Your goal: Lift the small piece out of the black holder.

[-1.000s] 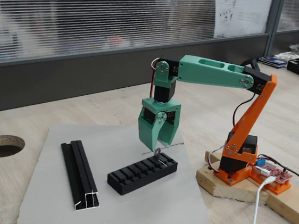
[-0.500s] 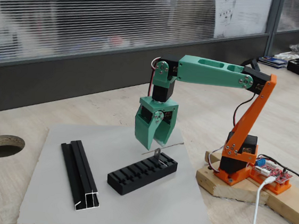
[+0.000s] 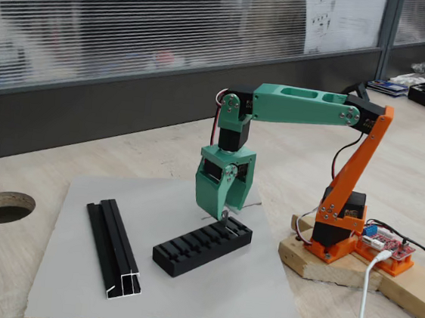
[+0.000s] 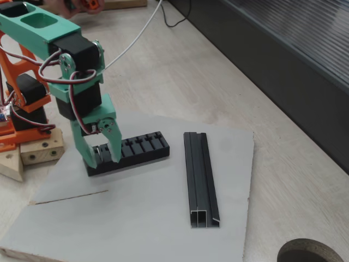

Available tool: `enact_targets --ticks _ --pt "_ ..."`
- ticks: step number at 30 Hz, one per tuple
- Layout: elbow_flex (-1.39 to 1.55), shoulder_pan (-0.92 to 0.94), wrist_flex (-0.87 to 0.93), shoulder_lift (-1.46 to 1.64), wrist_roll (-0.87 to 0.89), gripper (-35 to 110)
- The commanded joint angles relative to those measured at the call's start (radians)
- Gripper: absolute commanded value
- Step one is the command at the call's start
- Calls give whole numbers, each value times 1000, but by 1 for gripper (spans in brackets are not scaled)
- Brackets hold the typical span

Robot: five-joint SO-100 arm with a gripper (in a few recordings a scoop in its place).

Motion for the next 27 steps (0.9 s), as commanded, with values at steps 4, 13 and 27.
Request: enact_targets --ticks 4,13,27 --pt "-3 9 2 15 -9 33" --pt "5 9 -91 14 -6 33" --pt "8 11 -81 12 -5 33"
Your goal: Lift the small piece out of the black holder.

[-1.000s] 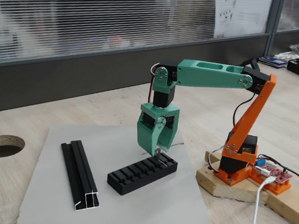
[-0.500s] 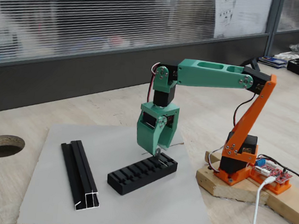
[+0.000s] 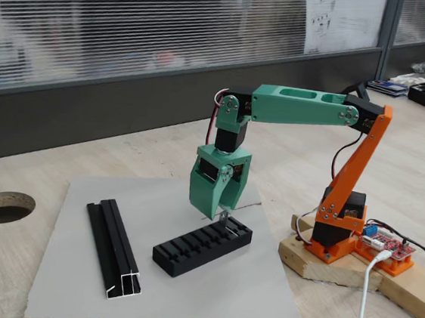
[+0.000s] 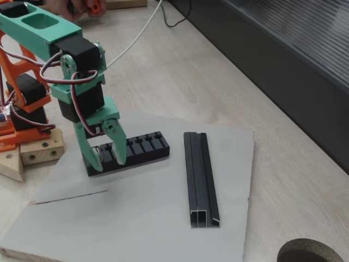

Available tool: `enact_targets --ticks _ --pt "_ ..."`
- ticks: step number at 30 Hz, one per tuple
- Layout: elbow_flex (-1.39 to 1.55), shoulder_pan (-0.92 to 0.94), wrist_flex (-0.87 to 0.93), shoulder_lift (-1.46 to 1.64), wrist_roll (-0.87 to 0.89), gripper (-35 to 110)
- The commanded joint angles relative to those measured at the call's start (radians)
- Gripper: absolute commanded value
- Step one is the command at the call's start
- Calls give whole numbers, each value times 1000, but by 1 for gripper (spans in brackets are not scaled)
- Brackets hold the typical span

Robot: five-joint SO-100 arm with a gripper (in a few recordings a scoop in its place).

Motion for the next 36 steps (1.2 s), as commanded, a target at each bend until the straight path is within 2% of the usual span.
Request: enact_targets --ticks 1,15,36 --pt "5 9 0 15 9 33" --pt "94 9 -12 17 9 33" --pt "60 9 -18 37 8 33"
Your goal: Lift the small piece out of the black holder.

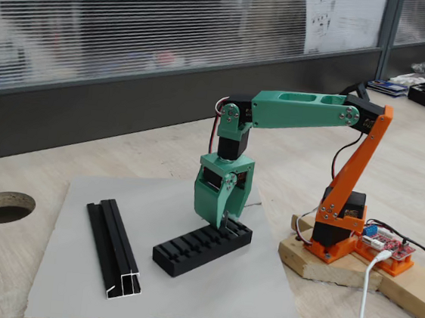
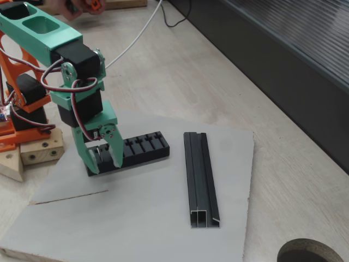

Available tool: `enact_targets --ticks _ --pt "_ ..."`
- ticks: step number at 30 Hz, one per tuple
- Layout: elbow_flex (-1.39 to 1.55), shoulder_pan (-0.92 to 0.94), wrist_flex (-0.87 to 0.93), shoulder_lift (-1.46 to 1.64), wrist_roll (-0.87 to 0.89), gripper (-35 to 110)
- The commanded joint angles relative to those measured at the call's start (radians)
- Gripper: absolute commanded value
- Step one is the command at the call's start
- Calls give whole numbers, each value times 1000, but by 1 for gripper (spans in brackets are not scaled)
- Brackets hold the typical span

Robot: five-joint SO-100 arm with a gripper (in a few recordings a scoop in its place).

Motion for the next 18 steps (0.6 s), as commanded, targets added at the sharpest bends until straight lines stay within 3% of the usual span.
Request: enact_targets --ticks 1,18 --pt "-37 9 2 37 8 33" --pt "-84 11 5 14 8 33"
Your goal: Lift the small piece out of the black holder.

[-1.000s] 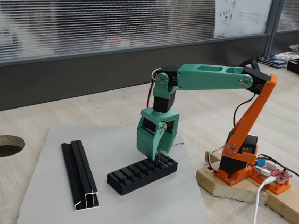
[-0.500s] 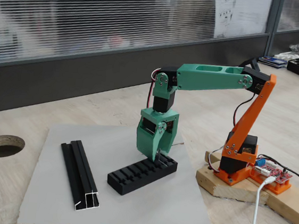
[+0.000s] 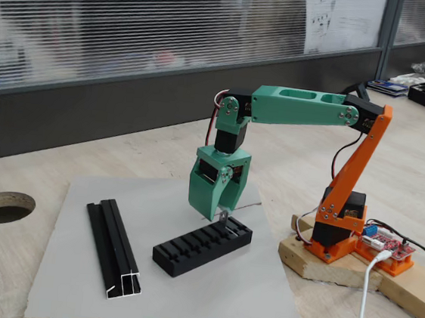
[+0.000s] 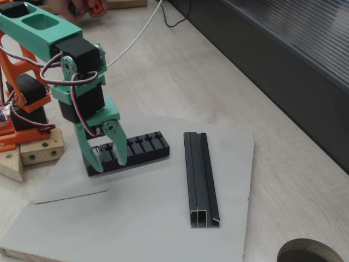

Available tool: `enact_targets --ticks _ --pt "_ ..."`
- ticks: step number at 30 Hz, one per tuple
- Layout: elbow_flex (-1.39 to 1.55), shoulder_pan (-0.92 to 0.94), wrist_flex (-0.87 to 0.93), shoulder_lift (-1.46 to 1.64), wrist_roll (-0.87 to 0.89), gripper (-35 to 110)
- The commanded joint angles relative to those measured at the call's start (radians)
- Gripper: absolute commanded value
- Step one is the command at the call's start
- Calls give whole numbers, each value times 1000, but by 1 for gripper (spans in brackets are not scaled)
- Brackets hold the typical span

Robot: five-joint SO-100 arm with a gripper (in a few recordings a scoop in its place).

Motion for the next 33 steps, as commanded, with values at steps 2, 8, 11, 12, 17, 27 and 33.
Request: enact_targets --ticks 2,8,11,12,17,27,33 --pt "-18 11 6 -2 8 33" --pt "-29 9 8 -48 8 33" --pt "-32 9 6 -43 8 33" --pt "-32 9 6 -43 8 33" --pt "-21 9 15 -31 8 33" --pt "-29 3 8 -31 8 22" --pt "-34 3 17 -31 5 5"
